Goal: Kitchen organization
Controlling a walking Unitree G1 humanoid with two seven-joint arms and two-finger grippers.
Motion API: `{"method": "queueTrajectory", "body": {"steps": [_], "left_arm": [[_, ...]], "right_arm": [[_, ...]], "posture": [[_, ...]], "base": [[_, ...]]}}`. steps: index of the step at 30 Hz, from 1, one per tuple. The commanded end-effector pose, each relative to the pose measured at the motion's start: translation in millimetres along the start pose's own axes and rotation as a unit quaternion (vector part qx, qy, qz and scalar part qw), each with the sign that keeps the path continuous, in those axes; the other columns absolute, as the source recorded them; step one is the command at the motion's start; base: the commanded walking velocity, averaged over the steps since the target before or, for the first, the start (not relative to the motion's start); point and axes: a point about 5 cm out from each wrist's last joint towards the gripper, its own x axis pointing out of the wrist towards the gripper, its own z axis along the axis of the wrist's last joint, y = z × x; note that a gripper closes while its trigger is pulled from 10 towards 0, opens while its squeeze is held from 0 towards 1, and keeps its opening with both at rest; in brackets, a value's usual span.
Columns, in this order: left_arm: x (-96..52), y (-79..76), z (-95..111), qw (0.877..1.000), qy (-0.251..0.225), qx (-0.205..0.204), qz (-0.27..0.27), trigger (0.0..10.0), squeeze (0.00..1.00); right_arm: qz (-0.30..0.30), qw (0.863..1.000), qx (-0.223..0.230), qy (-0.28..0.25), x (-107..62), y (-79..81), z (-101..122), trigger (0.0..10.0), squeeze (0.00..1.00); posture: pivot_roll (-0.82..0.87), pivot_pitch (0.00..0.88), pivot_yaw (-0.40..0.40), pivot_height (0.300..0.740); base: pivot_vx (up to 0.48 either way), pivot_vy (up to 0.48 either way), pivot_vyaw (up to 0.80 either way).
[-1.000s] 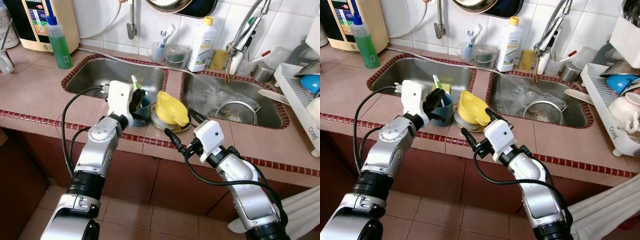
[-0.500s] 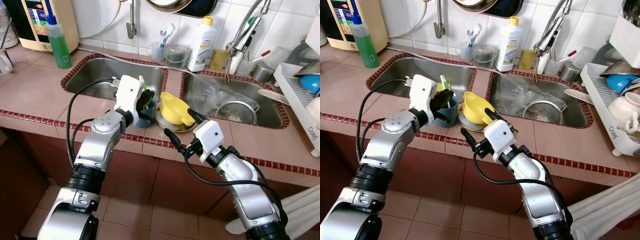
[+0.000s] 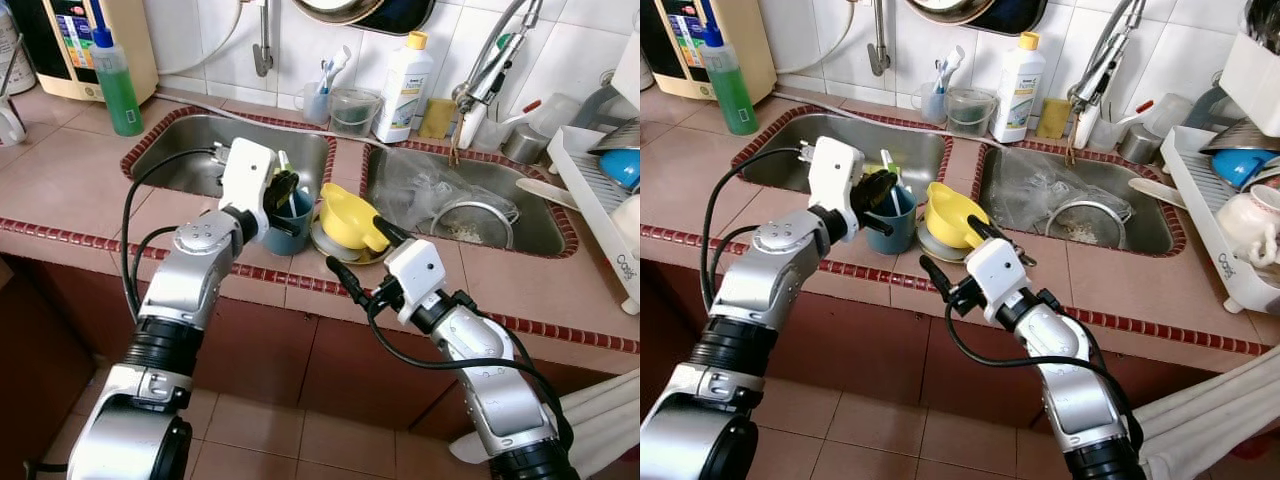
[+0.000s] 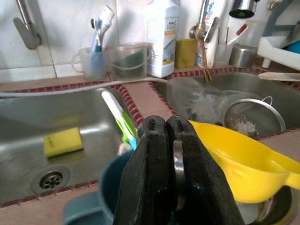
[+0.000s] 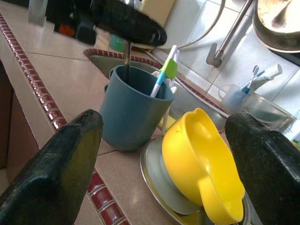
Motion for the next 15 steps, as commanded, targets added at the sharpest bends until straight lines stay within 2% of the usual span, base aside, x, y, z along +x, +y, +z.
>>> {"method": "queueTrajectory", "body": {"steps": [1,10,15], "left_arm": [[-0.4,2.8,20.3,1.000,-0.027,0.004,-0.010,10.0,0.00],[-7.0,10.9,33.8,0.999,-0.044,-0.005,-0.024,10.0,0.00],[-11.8,16.6,45.9,0.997,-0.060,-0.026,-0.034,10.0,0.00]], "right_arm": [[0.004,1.000,-0.008,-0.002,1.2,-0.9,1.7,10.0,0.00],[0.005,1.000,-0.008,-0.005,2.6,1.0,1.7,10.0,0.00],[0.006,1.000,-0.006,-0.006,3.4,3.3,1.1,10.0,0.00]], "posture": [[-0.08,0.000,-0.076,0.740],[-0.08,0.000,-0.066,0.740],[-0.07,0.000,-0.059,0.740]], "base": [[0.000,0.000,0.00],[0.000,0.000,0.00],[0.000,0.000,0.00]]}}
